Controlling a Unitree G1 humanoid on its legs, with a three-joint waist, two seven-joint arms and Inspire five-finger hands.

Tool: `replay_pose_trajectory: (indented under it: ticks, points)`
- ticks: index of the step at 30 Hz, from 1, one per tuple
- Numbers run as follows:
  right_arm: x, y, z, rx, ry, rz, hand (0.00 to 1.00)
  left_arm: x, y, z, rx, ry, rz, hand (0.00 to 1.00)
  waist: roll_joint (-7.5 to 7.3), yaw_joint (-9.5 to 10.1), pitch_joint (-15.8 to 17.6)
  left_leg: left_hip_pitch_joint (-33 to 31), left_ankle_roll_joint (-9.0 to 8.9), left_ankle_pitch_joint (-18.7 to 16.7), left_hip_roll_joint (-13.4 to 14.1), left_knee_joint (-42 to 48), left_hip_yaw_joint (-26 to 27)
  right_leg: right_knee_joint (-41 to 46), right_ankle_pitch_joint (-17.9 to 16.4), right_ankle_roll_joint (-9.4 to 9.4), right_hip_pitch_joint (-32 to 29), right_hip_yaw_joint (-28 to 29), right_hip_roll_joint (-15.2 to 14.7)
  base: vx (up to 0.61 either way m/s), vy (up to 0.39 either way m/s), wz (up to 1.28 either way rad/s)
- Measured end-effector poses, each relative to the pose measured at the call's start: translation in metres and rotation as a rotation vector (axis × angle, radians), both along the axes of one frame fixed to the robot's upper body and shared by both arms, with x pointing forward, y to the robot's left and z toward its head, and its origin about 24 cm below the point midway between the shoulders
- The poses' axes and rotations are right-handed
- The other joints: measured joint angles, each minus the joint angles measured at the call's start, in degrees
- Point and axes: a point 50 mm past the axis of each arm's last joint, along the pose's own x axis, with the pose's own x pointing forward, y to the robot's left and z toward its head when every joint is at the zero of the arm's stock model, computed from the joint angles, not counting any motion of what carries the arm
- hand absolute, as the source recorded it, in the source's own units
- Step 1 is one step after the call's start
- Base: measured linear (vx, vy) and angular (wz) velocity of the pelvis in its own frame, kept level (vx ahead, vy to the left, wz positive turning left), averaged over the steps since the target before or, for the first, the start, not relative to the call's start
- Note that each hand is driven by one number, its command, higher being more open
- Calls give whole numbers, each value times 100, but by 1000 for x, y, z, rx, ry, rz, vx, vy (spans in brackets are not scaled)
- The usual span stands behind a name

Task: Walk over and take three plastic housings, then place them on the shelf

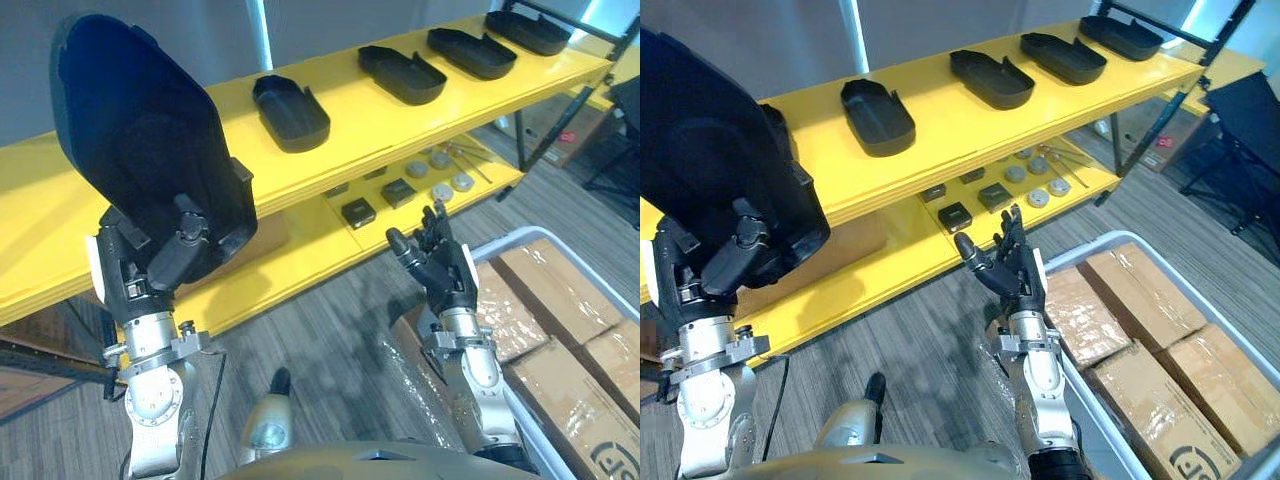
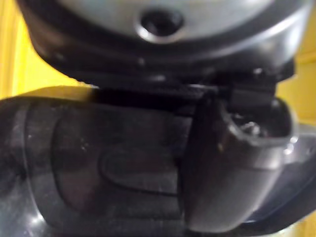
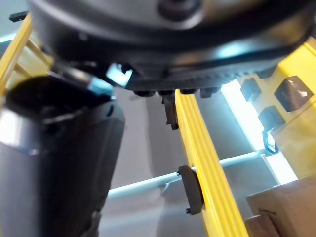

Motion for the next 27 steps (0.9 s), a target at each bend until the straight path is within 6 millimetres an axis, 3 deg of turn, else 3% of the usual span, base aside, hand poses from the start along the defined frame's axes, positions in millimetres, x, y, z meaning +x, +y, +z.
replay_pose_trajectory:
  ticks: [1, 2, 3, 4, 5, 6, 7, 8, 9, 11, 12, 13, 14, 15, 16, 17, 19, 21, 24, 27]
  points:
    - [0, -2, 1, 0, -3, -13, 100, -1, 1, 3, 8, -13, -2, 0, -44, 6, 14, -41, 123, -158, -43, 205, 170, 50, 51, 7, 116, -62, -15, 161, 180, 50]
    - [0, -6, 2, -9, -14, -26, 100, -2, 2, 7, 22, -40, -8, 0, -22, 16, 14, -95, 106, -431, -81, 465, 137, 578, 147, -229, 20, 44, -143, 160, 198, 52]
    - [1, -7, 4, -22, -25, -25, 100, -3, 4, 10, 38, -55, -5, 0, -8, 9, -9, -89, 199, -529, -146, 552, 43, 1447, 449, -598, -367, 310, -318, 169, 194, 48]
    - [1, -7, 6, -44, -31, -21, 100, -4, 5, 13, 47, -63, -2, 0, -16, 13, -9, -53, 223, -585, -168, 539, 31, 1764, 682, -704, -561, 455, -388, 157, 232, 33]
    - [4, -5, 9, -97, -46, -7, 100, -6, 8, 17, 65, -76, 10, 0, -45, 17, -19, 65, 270, -657, -208, 440, 20, 2275, 1269, -792, -870, 751, -463, 211, 210, 19]
    - [8, -2, 14, -142, -68, 10, 100, -6, 11, 20, 72, -86, 24, 0, -44, -14, -13, 240, 352, -665, -246, 266, -99, 2717, 1730, -680, -1144, 1072, -486, 236, 193, 20]
    - [10, -1, 16, -152, -80, 16, 100, -5, 11, 21, 74, -93, 29, 0, -2, -39, 12, 306, 413, -663, -236, 208, -185, 2917, 1548, -655, -1277, 1181, -432, 261, 120, 37]
    - [13, -1, 23, -174, -112, 23, 100, -2, 12, 23, 64, -111, 40, 0, -7, -83, 12, 497, 501, -633, -232, 47, -332, 3123, 819, -659, -1491, 1342, -131, 301, 92, 55]
    - [16, -3, 31, -212, -144, 24, 100, 1, 13, 25, 45, -130, 55, 0, 38, -175, 30, 704, 525, -627, -218, -117, -509, 2871, 417, -654, -1593, 1485, 306, 251, 67, 61]
    - [15, -13, 44, -244, -196, -1, 100, 9, 13, 28, 34, -154, 56, 0, 68, -259, 26, 878, 543, -628, -230, -263, -730, 2111, 226, -657, -1699, 1884, 907, 240, 15, 81]
    - [13, -24, 60, -272, -266, -42, 100, 17, 11, 31, 25, -171, 46, 0, 52, -378, 2, 899, 557, -637, -308, -306, -969, 1468, 212, -656, -1870, 2381, 1318, 291, -51, 121]
    - [10, -32, 73, -294, -329, -82, 100, 23, 10, 31, 13, -177, 45, 0, 11, -476, -25, 920, 521, -617, -375, -287, -1160, 1091, 238, -623, -1950, 2722, 1523, 261, -95, 143]
    - [6, -40, 90, -320, -413, -136, 100, 29, 8, 27, -8, -165, 46, 0, -17, -579, -46, 992, 479, -641, -493, -241, -1373, 616, 318, -661, -1957, 2900, 1629, 271, -115, 126]
    - [2, -43, 102, -343, -483, -171, 100, 29, 8, 24, -15, -151, 54, 0, -99, -630, -100, 1031, 428, -704, -641, -202, -1455, 293, 688, -770, -1934, 2872, 1574, 291, -154, 110]
    - [-1, -42, 119, -349, -584, -190, 100, 29, 6, 22, -24, -139, 60, 0, -221, -626, -191, 1050, 380, -873, -825, -102, -1460, 124, 1099, -734, -1906, 2851, 1436, 294, -186, 61]
    - [0, -41, 129, -350, -647, -187, 100, 27, 3, 16, -62, -118, 70, 0, -4, -585, -238, 996, 296, -983, -681, 57, -1410, 1, 1140, -775, -1787, 2729, 1538, 283, -167, 34]
    - [-1, -36, 145, -341, -740, -171, 100, 24, -1, 11, -72, -98, 52, 0, 248, -507, -359, 984, 276, -1184, -400, 158, -1204, -457, 1212, -849, -1477, 2544, 1750, 226, -118, 15]
    - [0, -30, 156, -321, -801, -151, 100, 23, -3, 14, -66, -108, 30, 0, 304, -353, -403, 1079, 254, -1198, -201, 43, -1059, -793, 1309, -937, -1257, 2514, 1923, 198, -123, 5]
    - [-2, -28, 162, -315, -834, -147, 100, 16, -3, 19, -74, -133, 0, 0, 298, -323, -473, 1027, 235, -1161, -66, -144, -878, -1147, 1414, -996, -1136, 2325, 1970, 95, -36, 26]
    - [-3, -31, 156, -310, -791, -173, 100, 17, -6, 19, -84, -142, -49, 0, 300, -408, -478, 940, 295, -1111, 265, -182, 84, -1233, 1425, -997, -1042, 1997, 1868, 25, 19, 56]
